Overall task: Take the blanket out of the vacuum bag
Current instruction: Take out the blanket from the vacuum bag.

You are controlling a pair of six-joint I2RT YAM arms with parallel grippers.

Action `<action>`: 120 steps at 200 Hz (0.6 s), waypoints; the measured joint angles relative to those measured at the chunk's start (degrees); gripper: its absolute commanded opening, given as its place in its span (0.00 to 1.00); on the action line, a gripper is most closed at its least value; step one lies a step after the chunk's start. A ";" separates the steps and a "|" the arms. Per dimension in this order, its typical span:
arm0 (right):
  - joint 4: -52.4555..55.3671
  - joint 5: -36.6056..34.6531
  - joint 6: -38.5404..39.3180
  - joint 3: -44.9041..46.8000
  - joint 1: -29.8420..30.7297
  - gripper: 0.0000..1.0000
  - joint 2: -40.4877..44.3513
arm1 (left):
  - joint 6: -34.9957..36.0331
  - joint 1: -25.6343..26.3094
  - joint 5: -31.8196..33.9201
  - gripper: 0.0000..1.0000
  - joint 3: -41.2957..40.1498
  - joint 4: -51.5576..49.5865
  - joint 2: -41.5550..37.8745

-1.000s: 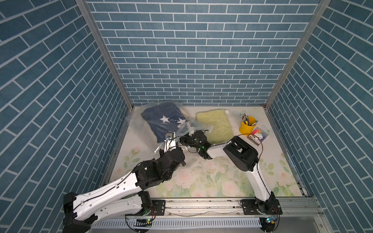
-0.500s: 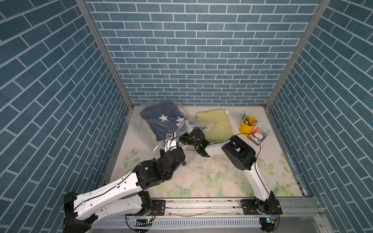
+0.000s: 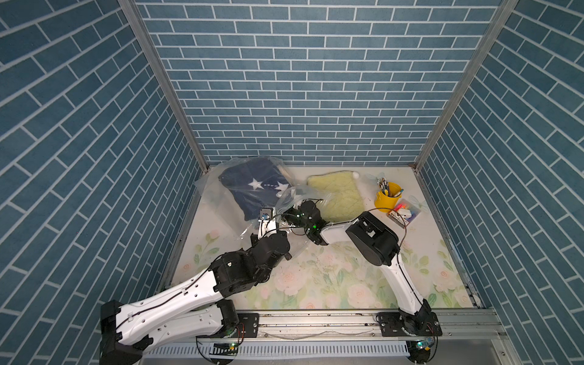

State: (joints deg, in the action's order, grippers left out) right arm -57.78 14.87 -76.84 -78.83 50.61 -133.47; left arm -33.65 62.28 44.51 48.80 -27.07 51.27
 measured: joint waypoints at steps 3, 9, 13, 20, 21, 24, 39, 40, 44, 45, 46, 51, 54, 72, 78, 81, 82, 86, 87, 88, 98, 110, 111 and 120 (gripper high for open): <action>-0.02 -0.04 0.15 0.07 0.00 0.00 0.11 | 0.00 0.00 0.02 0.01 0.00 0.00 -0.02; -0.02 -0.02 0.28 0.33 0.00 0.00 0.37 | 0.00 0.00 0.02 0.01 0.00 0.00 -0.04; -0.04 0.00 0.42 0.52 0.00 0.00 0.59 | 0.02 0.00 0.02 0.00 0.00 0.00 -0.07; -0.04 0.00 0.68 0.85 -0.02 0.00 1.05 | 0.00 0.00 0.02 0.00 0.00 0.00 -0.09; -0.02 0.00 0.70 0.92 -0.02 0.00 1.14 | 0.00 0.00 0.02 0.00 0.00 0.00 -0.11; -0.02 0.00 0.76 1.05 -0.02 0.00 1.38 | 0.00 0.00 0.02 0.00 0.00 0.00 -0.11; -0.04 0.09 0.92 1.57 -0.04 0.00 2.84 | 0.00 0.00 0.04 0.00 0.00 0.00 -0.17; -0.04 0.11 0.94 1.57 -0.04 0.00 2.93 | 0.00 0.00 0.04 0.00 0.00 0.00 -0.17; -0.07 0.13 1.07 1.68 -0.04 0.00 3.28 | 0.00 0.00 0.04 0.00 0.00 0.00 -0.17; -0.09 0.17 1.11 1.70 -0.04 0.00 3.39 | 0.00 0.00 0.04 0.00 0.00 0.00 -0.20; -0.09 0.20 1.14 1.70 -0.04 0.00 3.45 | 0.00 0.00 0.04 0.00 0.00 0.00 -0.20; -0.09 0.20 1.27 1.88 -0.04 0.00 4.11 | 0.00 0.00 0.04 0.00 0.00 0.00 -0.20; -0.09 0.24 1.31 2.01 -0.04 0.00 4.44 | 0.00 0.00 0.04 0.00 0.00 0.00 -0.20; -0.09 0.35 1.46 3.43 -0.04 0.00 7.02 | 0.02 0.00 0.07 0.00 0.02 0.00 -0.24; -0.11 0.33 1.57 3.98 -0.04 0.00 7.87 | 0.02 0.00 0.07 0.00 0.02 0.00 -0.26; -0.11 0.39 1.64 4.26 -0.02 0.00 8.24 | 0.02 0.00 0.09 0.00 0.02 0.00 -0.26; -0.13 0.37 1.68 4.37 -0.02 0.00 8.35 | 0.02 0.00 0.09 0.00 0.02 0.02 -0.26; -0.28 0.33 1.73 4.90 0.07 0.00 8.92 | 0.02 0.00 0.09 0.00 0.02 0.02 -0.26; -0.31 0.35 1.75 4.98 0.09 0.00 9.03 | 0.02 0.00 0.09 0.00 0.02 0.02 -0.26; -0.33 0.37 1.77 5.18 0.11 0.00 9.18 | 0.02 0.00 0.09 0.00 0.02 0.02 -0.26; -0.59 0.22 1.86 6.40 0.35 0.00 10.29 | 0.02 0.00 0.07 0.00 0.02 0.02 -0.26; -0.68 0.11 1.90 7.45 0.46 0.00 10.99 | 0.02 0.00 0.07 0.00 0.02 0.02 -0.24; -0.68 0.09 1.88 7.48 0.46 0.00 11.02 | 0.02 0.00 0.07 0.00 0.02 0.02 -0.26; -0.50 0.09 1.90 7.56 0.50 0.02 10.99 | 0.02 0.00 0.07 0.00 0.02 0.02 -0.24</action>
State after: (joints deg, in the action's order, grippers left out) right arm -58.28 14.96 -74.94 -71.26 51.11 -122.48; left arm -33.63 62.28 44.58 48.82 -27.05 51.03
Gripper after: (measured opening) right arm 0.051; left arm 0.050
